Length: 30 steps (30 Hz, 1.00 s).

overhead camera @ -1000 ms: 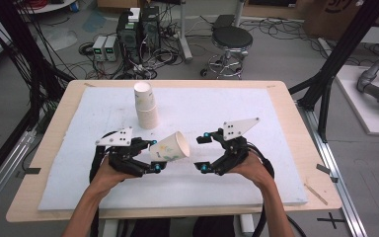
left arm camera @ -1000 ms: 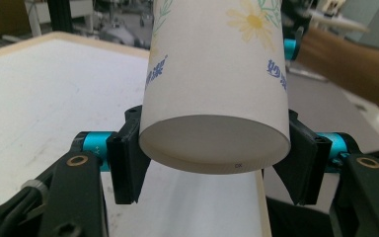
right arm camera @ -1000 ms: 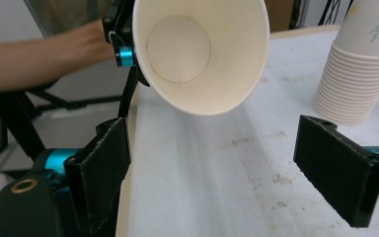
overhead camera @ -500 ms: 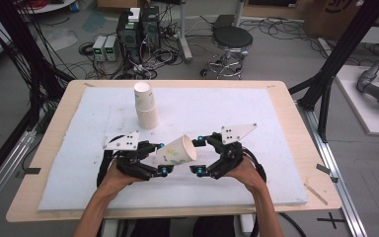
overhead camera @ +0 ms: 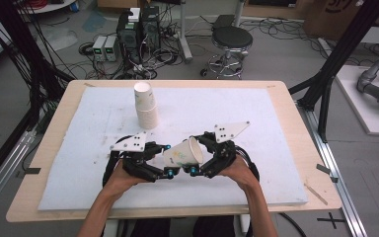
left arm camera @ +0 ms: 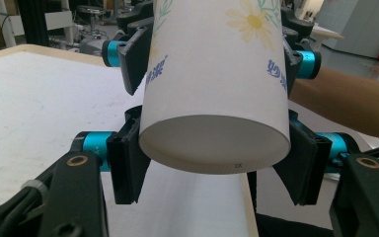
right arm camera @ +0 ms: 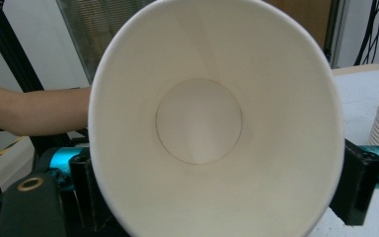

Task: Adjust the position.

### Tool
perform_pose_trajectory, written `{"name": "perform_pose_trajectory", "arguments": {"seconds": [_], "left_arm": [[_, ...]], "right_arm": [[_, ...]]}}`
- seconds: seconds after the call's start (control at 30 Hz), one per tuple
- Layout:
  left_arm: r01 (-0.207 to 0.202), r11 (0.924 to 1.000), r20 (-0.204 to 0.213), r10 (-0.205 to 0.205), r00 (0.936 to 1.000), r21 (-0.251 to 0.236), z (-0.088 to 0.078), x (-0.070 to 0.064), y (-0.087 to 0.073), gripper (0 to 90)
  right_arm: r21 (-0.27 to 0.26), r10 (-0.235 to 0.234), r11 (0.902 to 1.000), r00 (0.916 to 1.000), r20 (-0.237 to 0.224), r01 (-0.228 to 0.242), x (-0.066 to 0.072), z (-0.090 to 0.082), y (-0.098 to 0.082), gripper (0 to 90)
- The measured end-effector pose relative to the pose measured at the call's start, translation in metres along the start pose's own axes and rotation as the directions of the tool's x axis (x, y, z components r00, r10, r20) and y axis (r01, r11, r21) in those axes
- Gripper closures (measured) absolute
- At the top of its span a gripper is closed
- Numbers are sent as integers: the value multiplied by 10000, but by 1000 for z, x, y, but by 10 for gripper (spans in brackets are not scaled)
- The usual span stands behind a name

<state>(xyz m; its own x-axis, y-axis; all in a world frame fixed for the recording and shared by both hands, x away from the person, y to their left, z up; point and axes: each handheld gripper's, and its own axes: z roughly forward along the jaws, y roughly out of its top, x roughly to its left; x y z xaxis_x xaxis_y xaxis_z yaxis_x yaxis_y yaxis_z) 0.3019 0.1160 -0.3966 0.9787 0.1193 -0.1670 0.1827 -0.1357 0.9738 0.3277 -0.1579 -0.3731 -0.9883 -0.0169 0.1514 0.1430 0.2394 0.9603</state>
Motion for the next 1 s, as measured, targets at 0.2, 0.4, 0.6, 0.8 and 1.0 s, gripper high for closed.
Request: {"name": "perform_pose_trajectory", "arguments": {"seconds": [0.2, 0.4, 0.6, 0.8, 1.0], "left_arm": [[-46, 9999, 71, 46, 10000, 103, 1, 0, 0, 366], [-47, 9999, 106, 46, 9999, 107, 2, 0, -1, 367], [-93, 9998, 134, 91, 9999, 163, 2, 0, -1, 367], [237, 9994, -17, -237, 9997, 253, 2, 1, 0, 105], [172, 9995, -268, -166, 9995, 252, 0, 1, 1, 17]], "right_arm": [[-64, -112, 9999, 9997, -215, 111, 0, 2, 1, 238], [-282, -352, 9990, 9989, -322, 343, 0, 2, 1, 289], [-281, -380, 9989, 9986, -358, 371, 1, 1, 0, 327], [-306, -387, 9988, 9985, -377, 376, 2, 0, 0, 333], [-328, -332, 9989, 9990, -291, 323, 1, -3, 0, 333]]}}
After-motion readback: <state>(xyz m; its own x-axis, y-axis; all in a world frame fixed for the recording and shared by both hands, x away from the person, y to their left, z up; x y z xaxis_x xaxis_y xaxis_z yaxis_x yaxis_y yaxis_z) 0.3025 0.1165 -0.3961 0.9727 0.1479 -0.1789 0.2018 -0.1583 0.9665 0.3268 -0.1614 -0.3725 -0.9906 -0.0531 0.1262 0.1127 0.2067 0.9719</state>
